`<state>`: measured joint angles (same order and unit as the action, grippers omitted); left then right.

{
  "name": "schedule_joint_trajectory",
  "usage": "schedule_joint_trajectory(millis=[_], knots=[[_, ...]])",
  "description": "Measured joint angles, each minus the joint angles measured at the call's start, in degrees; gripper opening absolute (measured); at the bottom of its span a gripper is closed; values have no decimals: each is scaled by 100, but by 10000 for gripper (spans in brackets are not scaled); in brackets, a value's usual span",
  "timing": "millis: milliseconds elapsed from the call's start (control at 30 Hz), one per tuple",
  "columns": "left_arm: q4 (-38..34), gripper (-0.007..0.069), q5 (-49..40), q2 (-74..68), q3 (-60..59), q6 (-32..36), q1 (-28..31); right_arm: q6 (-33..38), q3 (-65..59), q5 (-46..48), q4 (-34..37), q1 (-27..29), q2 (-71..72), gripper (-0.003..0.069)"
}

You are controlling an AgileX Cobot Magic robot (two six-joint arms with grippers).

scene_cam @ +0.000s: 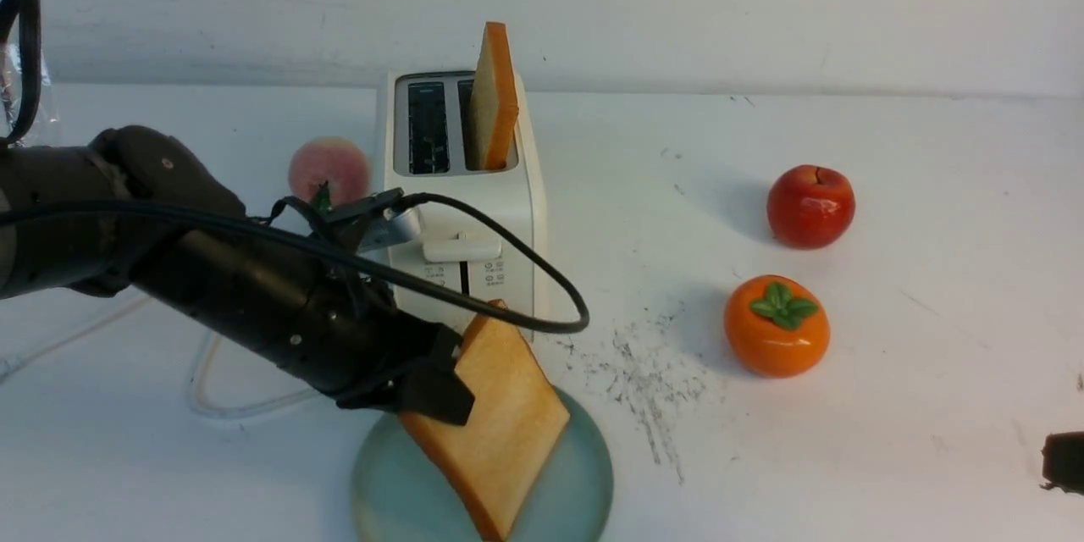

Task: Take toasted bread from bread machine on white table place on plate.
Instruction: 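Place the slice of bread on the plate with the left gripper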

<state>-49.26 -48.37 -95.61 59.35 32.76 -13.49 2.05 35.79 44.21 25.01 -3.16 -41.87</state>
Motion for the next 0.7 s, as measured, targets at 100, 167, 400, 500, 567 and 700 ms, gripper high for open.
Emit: schedule_joint_trajectory(millis=[100, 167, 400, 500, 567, 700], knots=[[-5, 97, 27, -29, 0, 81, 0, 0, 0, 0, 2, 0, 0, 69], [-20, 117, 16, -105, 0, 99, 0, 0, -4, -46, 2, 0, 0, 73], [31, 316, -32, -313, 0, 99, 0, 0, -4, -89, 7, 0, 0, 81], [420, 442, -99, -314, 0, 99, 0, 0, -4, -89, 7, 0, 0, 84], [608, 474, -173, -306, 0, 72, 0, 0, -4, -89, 7, 0, 0, 86], [1434, 517, -555, -97, 44, -556, 0, 0, -4, -101, 7, 0, 0, 87]])
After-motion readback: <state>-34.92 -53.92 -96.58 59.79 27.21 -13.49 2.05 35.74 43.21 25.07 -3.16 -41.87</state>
